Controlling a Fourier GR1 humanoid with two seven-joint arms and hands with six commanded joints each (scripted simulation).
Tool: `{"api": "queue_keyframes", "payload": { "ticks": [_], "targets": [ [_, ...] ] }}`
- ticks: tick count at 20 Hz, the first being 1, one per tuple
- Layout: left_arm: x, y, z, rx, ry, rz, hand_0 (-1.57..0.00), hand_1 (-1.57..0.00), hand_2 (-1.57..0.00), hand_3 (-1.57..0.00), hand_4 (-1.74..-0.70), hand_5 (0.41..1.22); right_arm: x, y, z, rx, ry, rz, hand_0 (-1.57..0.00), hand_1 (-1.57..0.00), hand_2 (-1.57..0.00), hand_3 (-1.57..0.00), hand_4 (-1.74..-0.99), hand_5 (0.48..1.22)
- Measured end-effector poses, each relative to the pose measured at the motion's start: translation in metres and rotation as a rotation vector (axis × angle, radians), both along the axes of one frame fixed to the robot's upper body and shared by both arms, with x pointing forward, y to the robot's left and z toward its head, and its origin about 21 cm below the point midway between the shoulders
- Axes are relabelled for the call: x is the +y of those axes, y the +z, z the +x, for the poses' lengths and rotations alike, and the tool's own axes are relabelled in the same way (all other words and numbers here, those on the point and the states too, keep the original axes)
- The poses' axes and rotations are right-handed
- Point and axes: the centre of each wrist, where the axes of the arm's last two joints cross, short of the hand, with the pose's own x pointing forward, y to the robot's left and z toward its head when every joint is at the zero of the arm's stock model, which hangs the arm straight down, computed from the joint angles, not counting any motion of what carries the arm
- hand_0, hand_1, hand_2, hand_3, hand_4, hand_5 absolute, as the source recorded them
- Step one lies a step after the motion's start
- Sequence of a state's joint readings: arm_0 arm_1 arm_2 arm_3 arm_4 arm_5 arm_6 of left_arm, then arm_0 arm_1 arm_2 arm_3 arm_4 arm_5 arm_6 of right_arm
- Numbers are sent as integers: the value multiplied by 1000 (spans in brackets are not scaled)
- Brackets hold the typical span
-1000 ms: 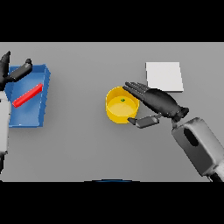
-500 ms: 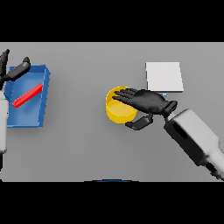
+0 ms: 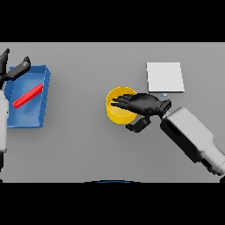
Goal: Pick up the red beaker and tilt it to pour out 1 green nut into yellow bowl. Pick up the yellow bowl and place it on the metallic measuring scale.
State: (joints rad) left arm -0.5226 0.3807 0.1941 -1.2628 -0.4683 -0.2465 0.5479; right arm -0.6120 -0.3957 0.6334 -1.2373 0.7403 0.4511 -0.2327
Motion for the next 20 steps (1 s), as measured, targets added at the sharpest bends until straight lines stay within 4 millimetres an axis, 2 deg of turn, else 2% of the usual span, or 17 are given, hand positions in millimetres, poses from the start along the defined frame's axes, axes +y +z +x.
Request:
{"api": "queue_keyframes", "payload": {
  "ticks": [3, 6, 9, 10, 11, 13, 15, 16, 18, 20],
  "targets": [
    [-2, -3, 1, 3, -2, 1, 1, 1, 1, 1, -791, 728, -1, -9, 2, 8, -8, -16, 1, 1, 0, -4, -1285, 706],
    [-1, -2, -3, -9, -3, 1, 1, 1, 1, 1, -793, 729, 0, -9, 6, 12, 13, -8, 1, 1, -15, -42, -1289, 721],
    [-10, -3, -3, 3, -4, -6, 1, 1, 1, 1, -793, 732, 4, -15, 6, 15, -8, -1, 1, -14, -84, -121, -1333, 800],
    [-10, -3, -4, 5, 8, 2, 1, 1, 1, 1, -796, 730, 9, -13, 7, 19, -14, 2, -68, -69, -140, -178, -1365, 838],
    [-8, 0, -5, -11, 3, 3, 1, 1, 1, 1, -796, 730, 4, -16, 6, 30, -10, 1, -173, -145, -204, -243, -1396, 875],
    [-5, -2, -4, -4, 5, 6, 1, 1, 1, 1, -793, 729, 6, -16, 7, 25, -8, -16, -469, -376, -379, -419, -1479, 999],
    [-4, -1, -6, -6, 5, 4, 1, 1, 1, 1, -788, 732, 5, -15, 6, 20, 15, -22, -780, -649, -590, -834, -1469, 1079],
    [-3, -2, -6, 3, 7, 7, 1, 1, 1, 1, -791, 733, 6, -16, 5, 18, 7, -24, -938, -806, -787, -978, -1521, 1108],
    [-5, -2, -4, -6, 3, 3, 1, 1, 1, 1, -793, 736, 3, -14, 5, 34, 9, -17, -1166, -1081, -1069, -1030, -1594, 1148],
    [-1, 0, -4, -7, 11, 9, 1, 1, 1, 1, -793, 734, 6, -14, 4, 31, 1, -25, -1312, -1258, -1250, -1089, -1642, 1175]
  ]
}}
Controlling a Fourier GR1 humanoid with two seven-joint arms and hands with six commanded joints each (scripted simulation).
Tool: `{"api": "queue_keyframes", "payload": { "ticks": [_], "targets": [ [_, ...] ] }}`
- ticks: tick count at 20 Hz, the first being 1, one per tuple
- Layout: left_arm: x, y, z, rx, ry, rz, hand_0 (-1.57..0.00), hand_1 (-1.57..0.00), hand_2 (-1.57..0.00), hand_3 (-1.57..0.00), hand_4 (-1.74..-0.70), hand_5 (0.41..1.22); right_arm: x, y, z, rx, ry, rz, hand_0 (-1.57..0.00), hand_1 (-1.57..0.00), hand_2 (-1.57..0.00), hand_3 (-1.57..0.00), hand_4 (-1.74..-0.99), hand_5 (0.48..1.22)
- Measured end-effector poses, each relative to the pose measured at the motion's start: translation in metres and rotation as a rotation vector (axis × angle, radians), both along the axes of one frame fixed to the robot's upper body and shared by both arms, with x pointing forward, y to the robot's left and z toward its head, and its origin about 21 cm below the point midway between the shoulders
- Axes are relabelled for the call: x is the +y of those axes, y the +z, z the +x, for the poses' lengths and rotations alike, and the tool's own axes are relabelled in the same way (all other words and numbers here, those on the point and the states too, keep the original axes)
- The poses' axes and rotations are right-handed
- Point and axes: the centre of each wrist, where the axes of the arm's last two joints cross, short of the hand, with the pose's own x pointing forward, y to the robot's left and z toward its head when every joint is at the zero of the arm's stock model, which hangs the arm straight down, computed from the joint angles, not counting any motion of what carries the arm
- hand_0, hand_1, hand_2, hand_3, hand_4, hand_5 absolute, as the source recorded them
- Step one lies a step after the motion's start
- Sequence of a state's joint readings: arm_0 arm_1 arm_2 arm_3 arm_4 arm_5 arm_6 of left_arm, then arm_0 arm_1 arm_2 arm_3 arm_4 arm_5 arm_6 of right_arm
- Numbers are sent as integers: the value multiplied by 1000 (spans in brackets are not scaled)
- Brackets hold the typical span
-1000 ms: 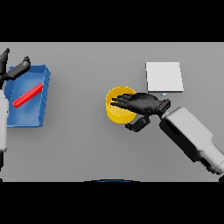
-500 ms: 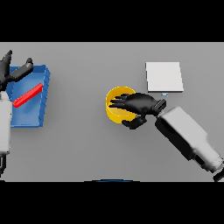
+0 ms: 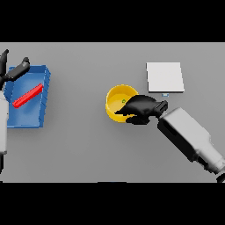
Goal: Pick up the red beaker and tilt it to pour out 1 green nut into yellow bowl. Pick up the yellow bowl and place it on the metallic measuring scale.
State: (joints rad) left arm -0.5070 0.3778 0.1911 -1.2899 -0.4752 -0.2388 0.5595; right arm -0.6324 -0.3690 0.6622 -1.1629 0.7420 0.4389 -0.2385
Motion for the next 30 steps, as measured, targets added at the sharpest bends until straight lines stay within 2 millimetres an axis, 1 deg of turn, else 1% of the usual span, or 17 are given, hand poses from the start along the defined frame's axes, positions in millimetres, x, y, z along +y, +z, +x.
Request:
{"api": "queue_keyframes", "payload": {
  "ticks": [2, 3, 6, 7, 8, 12, 13, 14, 16, 18, 19, 20, 22, 23, 25, 28, 30],
  "targets": [
    [-1, -2, -1, 9, -7, -4, 1, 1, 1, 1, -791, 730, -4, 6, -2, 2, 21, -4, -1405, -1370, -1365, -1126, -1673, 1191],
    [-3, -2, 2, 10, -4, -4, 1, 1, 1, 1, -790, 727, -6, 7, -1, -5, 1, -18, -1438, -1411, -1406, -1153, -1683, 1197],
    [-2, 1, 1, -7, -18, -2, 1, 1, 1, 1, -785, 726, 0, 20, 1, -15, -7, -6, -1503, -1489, -1487, -1307, -1705, 1209],
    [-3, 0, 0, 0, -17, -4, 1, 1, 1, 1, -783, 727, -2, 23, -2, -16, -3, -1, -1517, -1505, -1504, -1350, -1711, 1211],
    [-1, 1, -1, 0, -12, 0, 1, 1, 1, 1, -784, 727, -9, 27, -1, -11, -3, 8, -1528, -1518, -1517, -1357, -1714, 1213],
    [2, 2, -1, -6, -6, 3, 1, 1, 1, 1, -793, 737, -17, 52, 2, -43, -29, 1, -1553, -1549, -1549, -1302, -1721, 1218],
    [-1, 3, 1, -15, -18, -9, 1, 1, 1, 1, -797, 737, -14, 56, 2, -45, -43, -6, -1557, -1554, -1553, -1309, -1722, 1218],
    [-2, 2, 1, -17, -25, -14, 1, 1, 1, 1, -798, 737, -10, 59, 4, -47, -55, -10, -1560, -1546, -1556, -1361, -1724, 1218],
    [2, 4, 0, -26, -21, -6, 1, 1, 1, 1, -799, 741, 2, 63, 8, -48, -55, -4, -1564, -1555, -1561, -1319, -1723, 1218],
    [1, 6, 0, -27, -20, 0, 1, 1, 1, 1, -795, 747, 3, 69, 17, -69, -85, -5, -1566, -1561, -1565, -1269, -1723, 1219],
    [1, 6, 0, -26, -21, -3, 1, 1, 1, 1, -794, 748, -3, 74, 21, -83, -105, -13, -1471, -1535, -1566, -1279, -1723, 1220],
    [1, 4, 0, -19, -13, -1, 1, 1, 1, 1, -790, 751, -8, 75, 25, -104, -131, -24, -1490, -1542, -1567, -1301, -1723, 1220],
    [4, 5, 0, -24, -14, 3, 1, 1, 1, 1, -788, 754, -19, 81, 31, -129, -163, -30, -1519, -1552, -1568, -1341, -1724, 1220],
    [4, 7, 2, -20, -8, 11, 1, 1, 1, 1, -792, 754, -22, 84, 37, -142, -212, -45, -1529, -1556, -1569, -1383, -1725, 1220],
    [5, 10, 3, -24, -6, -9, 1, 1, 1, 1, -803, 755, -34, 88, 40, -160, -217, -49, -1544, -1561, -1570, -1417, -1726, 1221],
    [5, 4, 4, -13, 2, -2, 1, 1, 1, 1, -801, 754, -56, 94, 51, -187, -285, -75, -1557, -1566, -1570, -1342, -1724, 1221],
    [5, 6, 1, -24, -9, -14, 1, 1, 1, 1, -801, 753, -62, 88, 58, -196, -316, -90, -1562, -1568, -1571, -1287, -1724, 1221]
  ]
}}
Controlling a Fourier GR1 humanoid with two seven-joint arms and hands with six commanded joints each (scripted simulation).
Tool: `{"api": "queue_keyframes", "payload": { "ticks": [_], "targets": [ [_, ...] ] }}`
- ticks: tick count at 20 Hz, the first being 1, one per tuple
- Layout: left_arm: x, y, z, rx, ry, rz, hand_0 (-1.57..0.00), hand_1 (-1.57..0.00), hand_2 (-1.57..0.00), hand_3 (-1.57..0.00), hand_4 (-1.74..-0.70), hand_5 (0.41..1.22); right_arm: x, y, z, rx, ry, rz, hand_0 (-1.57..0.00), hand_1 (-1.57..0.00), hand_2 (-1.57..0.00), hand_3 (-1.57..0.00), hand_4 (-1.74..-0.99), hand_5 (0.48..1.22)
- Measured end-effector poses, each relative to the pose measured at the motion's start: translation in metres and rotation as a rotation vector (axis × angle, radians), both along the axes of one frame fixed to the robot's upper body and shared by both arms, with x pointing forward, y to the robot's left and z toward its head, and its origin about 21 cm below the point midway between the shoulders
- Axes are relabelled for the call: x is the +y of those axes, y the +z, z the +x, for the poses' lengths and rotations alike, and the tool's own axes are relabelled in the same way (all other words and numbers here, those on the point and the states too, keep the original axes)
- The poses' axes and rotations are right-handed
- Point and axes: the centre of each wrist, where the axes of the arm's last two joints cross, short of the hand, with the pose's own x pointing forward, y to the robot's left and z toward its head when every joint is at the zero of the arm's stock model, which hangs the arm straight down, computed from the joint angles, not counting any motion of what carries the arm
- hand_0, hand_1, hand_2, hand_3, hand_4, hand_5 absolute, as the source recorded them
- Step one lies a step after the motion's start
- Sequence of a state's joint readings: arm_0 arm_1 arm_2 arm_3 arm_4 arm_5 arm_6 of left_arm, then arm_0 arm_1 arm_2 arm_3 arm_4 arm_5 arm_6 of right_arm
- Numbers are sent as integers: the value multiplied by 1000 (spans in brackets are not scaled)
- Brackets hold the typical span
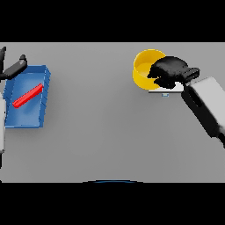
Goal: Pick up the red beaker and tilt it to pour out 1 green nut into yellow bowl. Pick up the yellow bowl and place it on the metallic measuring scale.
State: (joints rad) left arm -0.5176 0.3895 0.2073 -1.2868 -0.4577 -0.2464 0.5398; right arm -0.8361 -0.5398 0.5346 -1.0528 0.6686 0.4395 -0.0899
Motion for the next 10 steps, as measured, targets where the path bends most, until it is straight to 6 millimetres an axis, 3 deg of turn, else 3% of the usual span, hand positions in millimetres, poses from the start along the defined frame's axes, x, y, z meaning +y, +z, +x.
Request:
{"api": "queue_keyframes", "payload": {
  "ticks": [1, 3, 5, 10],
  "targets": [
    [1, -3, -2, 6, 4, 2, 1, 1, 1, 1, -801, 753, -1, 1, 3, 1, 7, 7, -1564, -1568, -1571, -1267, -1723, 1221],
    [-1, -1, -2, 2, 11, -8, 1, 1, 1, 1, -812, 755, -2, 5, 6, 3, 22, 22, -1567, -1533, -1571, -1376, -1726, 1221],
    [-1, 1, -4, 2, 21, -9, 1, 1, 1, 1, -819, 762, -23, -6, 15, 7, -101, -5, -1540, -1460, -1525, -1446, -1727, 1221],
    [-3, 3, -8, 18, 35, -7, 1, 1, 1, 1, -838, 772, -43, -26, 21, 25, -178, -3, -1510, -1368, -1451, -1530, -1730, 1221]
  ]
}}
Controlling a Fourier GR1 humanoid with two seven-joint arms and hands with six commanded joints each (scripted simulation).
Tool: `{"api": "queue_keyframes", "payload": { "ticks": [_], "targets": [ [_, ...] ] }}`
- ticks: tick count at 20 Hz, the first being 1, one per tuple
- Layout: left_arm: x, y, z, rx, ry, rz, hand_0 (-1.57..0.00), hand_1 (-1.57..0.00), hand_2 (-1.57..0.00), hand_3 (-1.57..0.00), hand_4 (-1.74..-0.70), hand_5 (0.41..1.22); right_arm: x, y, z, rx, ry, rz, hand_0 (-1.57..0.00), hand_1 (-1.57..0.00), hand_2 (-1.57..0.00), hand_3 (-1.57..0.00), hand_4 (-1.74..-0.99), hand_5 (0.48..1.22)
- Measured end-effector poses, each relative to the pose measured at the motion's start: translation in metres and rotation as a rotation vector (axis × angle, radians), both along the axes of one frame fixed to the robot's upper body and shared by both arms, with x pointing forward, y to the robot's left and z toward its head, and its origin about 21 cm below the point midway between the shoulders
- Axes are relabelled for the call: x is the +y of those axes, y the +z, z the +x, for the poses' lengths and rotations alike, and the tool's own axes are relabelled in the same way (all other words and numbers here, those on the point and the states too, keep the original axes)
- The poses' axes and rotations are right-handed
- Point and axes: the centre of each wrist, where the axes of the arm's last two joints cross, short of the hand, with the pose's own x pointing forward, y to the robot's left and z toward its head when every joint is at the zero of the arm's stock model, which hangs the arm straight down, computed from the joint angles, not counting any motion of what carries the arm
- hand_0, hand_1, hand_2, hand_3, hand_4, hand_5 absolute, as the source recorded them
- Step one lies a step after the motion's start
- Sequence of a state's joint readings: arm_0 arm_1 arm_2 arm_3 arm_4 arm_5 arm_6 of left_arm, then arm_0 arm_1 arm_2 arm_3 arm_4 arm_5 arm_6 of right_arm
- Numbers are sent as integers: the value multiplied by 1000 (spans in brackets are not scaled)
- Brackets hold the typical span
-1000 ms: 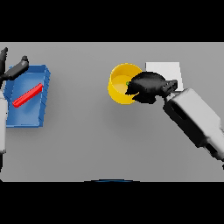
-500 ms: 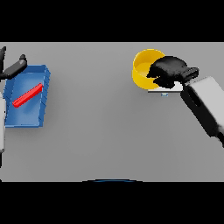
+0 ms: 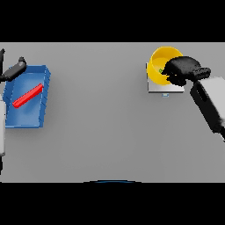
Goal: Pick up the red beaker and tilt it to pour out 1 green nut into yellow bowl. Pick up the yellow bowl and place it on the metallic measuring scale.
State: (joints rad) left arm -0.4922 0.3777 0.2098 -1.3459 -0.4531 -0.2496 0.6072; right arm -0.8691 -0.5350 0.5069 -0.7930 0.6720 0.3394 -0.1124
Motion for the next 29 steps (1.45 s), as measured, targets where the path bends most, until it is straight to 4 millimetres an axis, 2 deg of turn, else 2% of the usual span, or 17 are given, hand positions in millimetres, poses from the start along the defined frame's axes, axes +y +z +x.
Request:
{"api": "queue_keyframes", "payload": {
  "ticks": [1, 7, 9, 10, 11, 13, 15, 18, 20, 24, 29],
  "targets": [
    [1, 1, -1, -8, 2, -2, 1, 1, 1, 1, -842, 775, -6, 1, 2, 1, -14, -7, -1500, -1344, -1429, -1538, -1730, 1221],
    [3, 3, 5, 8, 11, 4, 1, 1, 1, 1, -838, 776, -9, -9, 6, 21, -39, -30, -1397, -1205, -1316, -1562, -1730, 1221],
    [3, 0, 4, 5, 5, 2, 1, 1, 1, 1, -840, 771, -10, -9, 7, 22, -36, -18, -1417, -1230, -1402, -1536, -1728, 1221],
    [3, 2, 4, -5, 1, 1, 1, 1, 1, 1, -841, 772, -10, -15, 6, 35, -35, -12, -1404, -1181, -1293, -1543, -1670, 1221],
    [3, 3, 6, -3, 1, 2, 1, 1, 1, 1, -843, 773, -9, -11, 9, 39, -45, -6, -1410, -1150, -1182, -1387, -1644, 1221],
    [3, 3, 7, 7, 6, 1, 1, 1, 1, 1, -845, 773, -12, -13, 8, 55, -61, 7, -1194, -911, -905, -1101, -1600, 1090],
    [6, 2, 7, 5, 9, -9, 1, 1, 1, 1, -849, 767, -15, -10, 8, 80, -66, 20, -947, -687, -672, -879, -1564, 991],
    [2, 4, 6, 2, 2, -2, 1, 1, 1, 1, -846, 766, -11, -11, 11, 86, -94, 12, -581, -436, -457, -662, -1528, 899],
    [2, -2, 4, 1, -8, -3, 1, 1, 1, 1, -854, 771, -11, -10, 11, 101, -93, 19, -372, -279, -345, -558, -1501, 865],
    [4, 1, 4, -7, 2, -13, 1, 1, 1, 1, -856, 772, -19, -13, 10, 115, -105, -18, -152, -114, -182, -397, -1452, 818],
    [-4, 5, 4, -13, 0, 6, 1, 1, 1, 1, -851, 768, -15, -10, 10, 119, -75, -28, -49, -37, -59, -263, -1414, 796]
  ]
}}
